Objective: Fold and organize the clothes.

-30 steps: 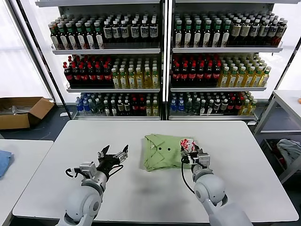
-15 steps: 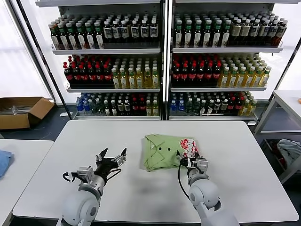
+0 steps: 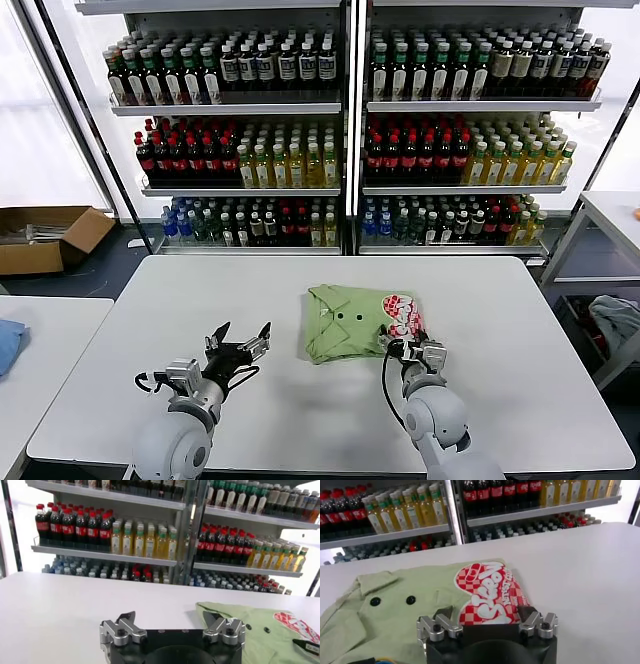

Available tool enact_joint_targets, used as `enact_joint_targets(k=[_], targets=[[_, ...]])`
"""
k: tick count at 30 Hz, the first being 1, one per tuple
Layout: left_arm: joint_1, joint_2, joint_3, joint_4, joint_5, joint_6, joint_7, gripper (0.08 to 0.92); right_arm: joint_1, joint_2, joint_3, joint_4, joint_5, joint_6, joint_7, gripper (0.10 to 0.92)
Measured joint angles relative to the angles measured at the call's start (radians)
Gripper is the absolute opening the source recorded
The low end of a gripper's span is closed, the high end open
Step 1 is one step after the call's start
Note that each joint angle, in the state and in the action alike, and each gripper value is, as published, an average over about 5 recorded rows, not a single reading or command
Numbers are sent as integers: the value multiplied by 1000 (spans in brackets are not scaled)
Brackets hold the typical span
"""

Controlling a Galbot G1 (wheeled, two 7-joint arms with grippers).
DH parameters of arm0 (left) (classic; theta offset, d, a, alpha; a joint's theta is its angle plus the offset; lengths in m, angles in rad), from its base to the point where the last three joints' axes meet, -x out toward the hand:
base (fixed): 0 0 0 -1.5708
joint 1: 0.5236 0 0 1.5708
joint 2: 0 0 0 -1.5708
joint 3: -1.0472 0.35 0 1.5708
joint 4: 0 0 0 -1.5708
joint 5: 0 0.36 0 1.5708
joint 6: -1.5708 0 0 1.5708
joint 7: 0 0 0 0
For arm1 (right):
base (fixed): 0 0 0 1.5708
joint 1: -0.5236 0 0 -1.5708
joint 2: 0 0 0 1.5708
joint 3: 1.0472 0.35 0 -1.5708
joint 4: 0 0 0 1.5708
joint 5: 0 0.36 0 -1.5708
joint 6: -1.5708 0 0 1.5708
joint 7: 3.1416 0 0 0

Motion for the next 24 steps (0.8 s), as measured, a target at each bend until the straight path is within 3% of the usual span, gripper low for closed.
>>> enact_joint_targets(k=[10, 24], targets=[[24, -6, -20, -29, 17, -27, 0, 823, -23, -16, 46, 84, 21, -5, -2, 823], [46, -30, -31, -71, 102, -127, 18, 823, -220, -151, 171, 364, -261, -18, -15, 823]])
